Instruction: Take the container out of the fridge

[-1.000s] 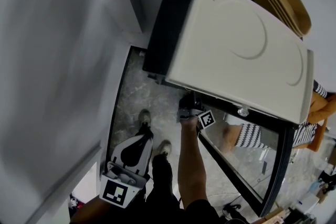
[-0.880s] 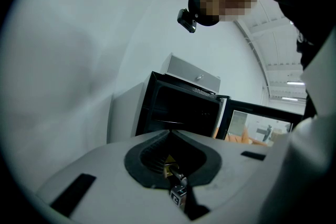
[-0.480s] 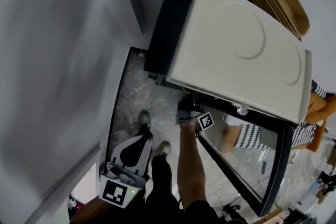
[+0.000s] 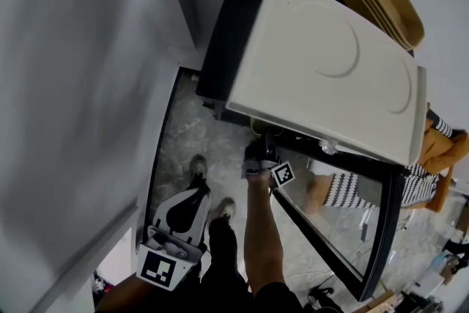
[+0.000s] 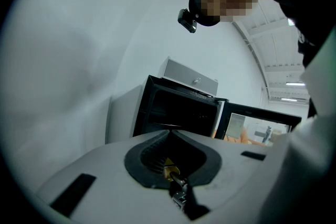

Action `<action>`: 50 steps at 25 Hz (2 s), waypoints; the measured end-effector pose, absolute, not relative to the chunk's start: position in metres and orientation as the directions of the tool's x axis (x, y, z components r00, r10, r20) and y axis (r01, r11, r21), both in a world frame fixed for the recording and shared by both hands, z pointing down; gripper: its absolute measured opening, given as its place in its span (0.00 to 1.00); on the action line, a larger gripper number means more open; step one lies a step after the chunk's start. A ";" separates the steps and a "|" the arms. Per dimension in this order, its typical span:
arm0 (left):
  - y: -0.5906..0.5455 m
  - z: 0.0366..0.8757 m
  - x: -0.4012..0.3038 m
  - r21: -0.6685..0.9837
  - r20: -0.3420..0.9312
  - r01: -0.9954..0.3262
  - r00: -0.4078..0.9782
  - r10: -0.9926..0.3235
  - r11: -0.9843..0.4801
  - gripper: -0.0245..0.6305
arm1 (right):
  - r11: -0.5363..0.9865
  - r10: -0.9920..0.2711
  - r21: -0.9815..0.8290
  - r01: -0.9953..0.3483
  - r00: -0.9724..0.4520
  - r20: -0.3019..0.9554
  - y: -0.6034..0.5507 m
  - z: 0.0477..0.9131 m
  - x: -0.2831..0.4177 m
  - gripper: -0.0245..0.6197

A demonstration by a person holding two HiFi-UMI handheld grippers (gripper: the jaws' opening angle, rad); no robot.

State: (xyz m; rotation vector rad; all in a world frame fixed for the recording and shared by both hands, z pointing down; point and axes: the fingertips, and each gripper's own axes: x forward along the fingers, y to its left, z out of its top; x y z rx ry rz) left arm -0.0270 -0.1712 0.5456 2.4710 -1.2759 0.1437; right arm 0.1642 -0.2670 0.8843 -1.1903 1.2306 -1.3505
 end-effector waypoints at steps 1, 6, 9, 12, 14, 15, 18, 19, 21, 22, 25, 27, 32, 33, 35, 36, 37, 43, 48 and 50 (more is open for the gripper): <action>-0.170 0.545 -0.026 0.264 0.248 -0.805 0.589 -0.770 -0.531 0.05 | -0.073 -0.992 -0.997 0.027 -0.105 0.070 -0.266 0.884 0.164 0.35; -0.164 0.543 -0.023 0.267 0.247 -0.805 0.589 -0.769 -0.531 0.05 | -0.068 -0.992 -0.997 0.032 -0.109 0.064 -0.259 0.881 0.165 0.35; -0.160 0.541 -0.020 0.267 0.239 -0.803 0.591 -0.770 -0.533 0.05 | -0.073 -0.991 -0.997 0.026 -0.111 0.069 -0.254 0.881 0.168 0.35; -0.156 0.539 -0.019 0.267 0.238 -0.803 0.591 -0.770 -0.533 0.05 | -0.075 -0.991 -0.997 0.018 -0.114 0.073 -0.248 0.881 0.169 0.35; -0.153 0.539 -0.018 0.266 0.240 -0.804 0.589 -0.771 -0.531 0.05 | -0.072 -0.991 -0.997 0.022 -0.117 0.069 -0.244 0.880 0.170 0.35; -0.152 0.539 -0.018 0.268 0.240 -0.805 0.588 -0.772 -0.530 0.05 | -0.072 -0.991 -0.997 0.026 -0.116 0.069 -0.241 0.881 0.170 0.35; -0.148 0.538 -0.016 0.269 0.237 -0.806 0.586 -0.775 -0.527 0.05 | -0.077 -0.991 -0.996 0.034 -0.114 0.072 -0.233 0.881 0.170 0.35; -0.146 0.537 -0.016 0.269 0.236 -0.806 0.585 -0.775 -0.527 0.05 | -0.076 -0.991 -0.996 0.036 -0.115 0.072 -0.230 0.881 0.169 0.35; -0.143 0.536 -0.014 0.269 0.234 -0.807 0.585 -0.777 -0.526 0.05 | -0.075 -0.991 -0.996 0.039 -0.117 0.070 -0.225 0.880 0.169 0.35; -0.142 0.535 -0.013 0.269 0.232 -0.806 0.585 -0.777 -0.527 0.05 | -0.075 -0.991 -0.996 0.041 -0.118 0.070 -0.222 0.879 0.168 0.35; -0.137 0.533 -0.011 0.266 0.231 -0.804 0.588 -0.775 -0.531 0.05 | -0.081 -0.990 -0.996 0.043 -0.122 0.075 -0.214 0.880 0.167 0.35; -0.133 0.531 -0.010 0.267 0.230 -0.804 0.589 -0.775 -0.532 0.05 | -0.080 -0.989 -0.996 0.038 -0.126 0.075 -0.209 0.879 0.166 0.35; -0.127 0.529 -0.008 0.266 0.221 -0.804 0.588 -0.778 -0.532 0.05 | -0.075 -0.989 -0.997 0.035 -0.128 0.070 -0.200 0.877 0.167 0.35; -0.125 0.529 -0.007 0.266 0.222 -0.804 0.589 -0.777 -0.532 0.05 | -0.074 -0.989 -0.997 0.035 -0.130 0.069 -0.198 0.877 0.167 0.35; -0.121 0.528 -0.006 0.265 0.219 -0.803 0.589 -0.778 -0.533 0.05 | -0.071 -0.989 -0.997 0.033 -0.130 0.066 -0.194 0.876 0.169 0.35; -0.121 0.525 -0.006 0.260 0.206 -0.805 0.586 -0.783 -0.534 0.05 | -0.070 -0.989 -0.997 0.032 -0.129 0.065 -0.192 0.875 0.170 0.35; -0.122 0.520 -0.006 0.249 0.179 -0.808 0.580 -0.795 -0.534 0.05 | -0.069 -0.990 -0.997 0.033 -0.129 0.064 -0.190 0.874 0.171 0.35; -0.120 0.505 -0.002 0.226 0.111 -0.821 0.557 -0.823 -0.525 0.05 | -0.072 -0.986 -0.997 0.023 -0.150 0.068 -0.175 0.870 0.172 0.35; -0.109 0.498 0.004 0.233 0.120 -0.822 0.555 -0.823 -0.520 0.05 | -0.085 -0.986 -0.996 0.038 -0.145 0.078 -0.160 0.864 0.170 0.35; -0.104 0.494 0.006 0.231 0.115 -0.822 0.554 -0.825 -0.520 0.05 | -0.091 -0.985 -0.995 0.043 -0.148 0.084 -0.153 0.861 0.169 0.35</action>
